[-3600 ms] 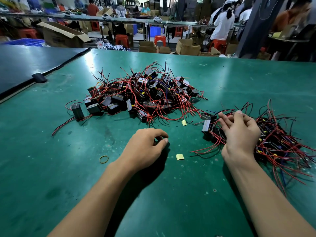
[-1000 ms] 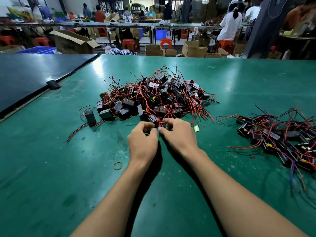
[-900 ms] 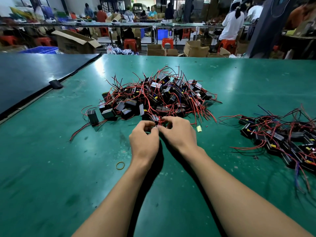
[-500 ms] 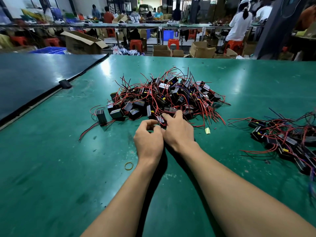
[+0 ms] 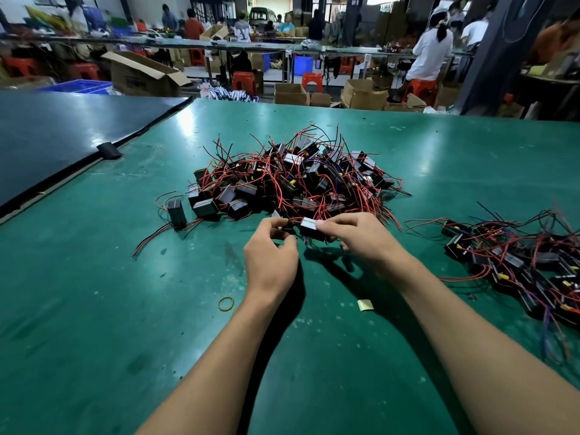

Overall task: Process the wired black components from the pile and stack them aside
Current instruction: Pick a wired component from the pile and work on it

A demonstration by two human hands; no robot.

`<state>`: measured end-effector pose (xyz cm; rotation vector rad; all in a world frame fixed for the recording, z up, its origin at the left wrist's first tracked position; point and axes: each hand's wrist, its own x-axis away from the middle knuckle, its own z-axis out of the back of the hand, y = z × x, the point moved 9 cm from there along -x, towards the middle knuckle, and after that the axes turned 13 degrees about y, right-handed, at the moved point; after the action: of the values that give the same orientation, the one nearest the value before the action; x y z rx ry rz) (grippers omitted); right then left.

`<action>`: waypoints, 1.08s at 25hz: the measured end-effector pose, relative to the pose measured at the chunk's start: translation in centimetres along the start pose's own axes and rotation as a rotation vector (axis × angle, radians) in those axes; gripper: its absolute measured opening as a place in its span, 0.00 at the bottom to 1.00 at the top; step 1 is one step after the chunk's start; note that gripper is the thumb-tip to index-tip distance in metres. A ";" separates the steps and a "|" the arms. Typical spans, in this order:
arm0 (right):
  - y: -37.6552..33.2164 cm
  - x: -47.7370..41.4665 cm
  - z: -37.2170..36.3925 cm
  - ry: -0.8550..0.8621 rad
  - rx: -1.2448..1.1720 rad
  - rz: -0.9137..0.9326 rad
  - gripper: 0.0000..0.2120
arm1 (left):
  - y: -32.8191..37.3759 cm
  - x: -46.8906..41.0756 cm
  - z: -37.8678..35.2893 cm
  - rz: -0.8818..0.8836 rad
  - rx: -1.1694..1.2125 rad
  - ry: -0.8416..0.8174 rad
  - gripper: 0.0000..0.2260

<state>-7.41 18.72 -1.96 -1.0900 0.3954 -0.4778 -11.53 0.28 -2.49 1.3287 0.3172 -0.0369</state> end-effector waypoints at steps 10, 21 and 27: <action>-0.2 0.9 0.3 -0.027 0.212 0.094 0.06 | 1.5 1.9 -1.9 -0.305 -0.173 -0.220 0.22; 1.4 2.3 3.0 -0.144 0.750 -0.008 0.20 | 2.6 1.2 -1.3 -0.560 -0.474 -0.211 0.04; 4.0 1.3 8.1 0.325 0.555 -0.094 0.17 | 5.5 3.2 -0.7 -0.749 -0.288 -0.145 0.04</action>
<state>-1.35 25.51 -2.33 -0.4928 0.4610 -0.7985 -7.47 2.82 1.80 0.8586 0.6558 -0.6874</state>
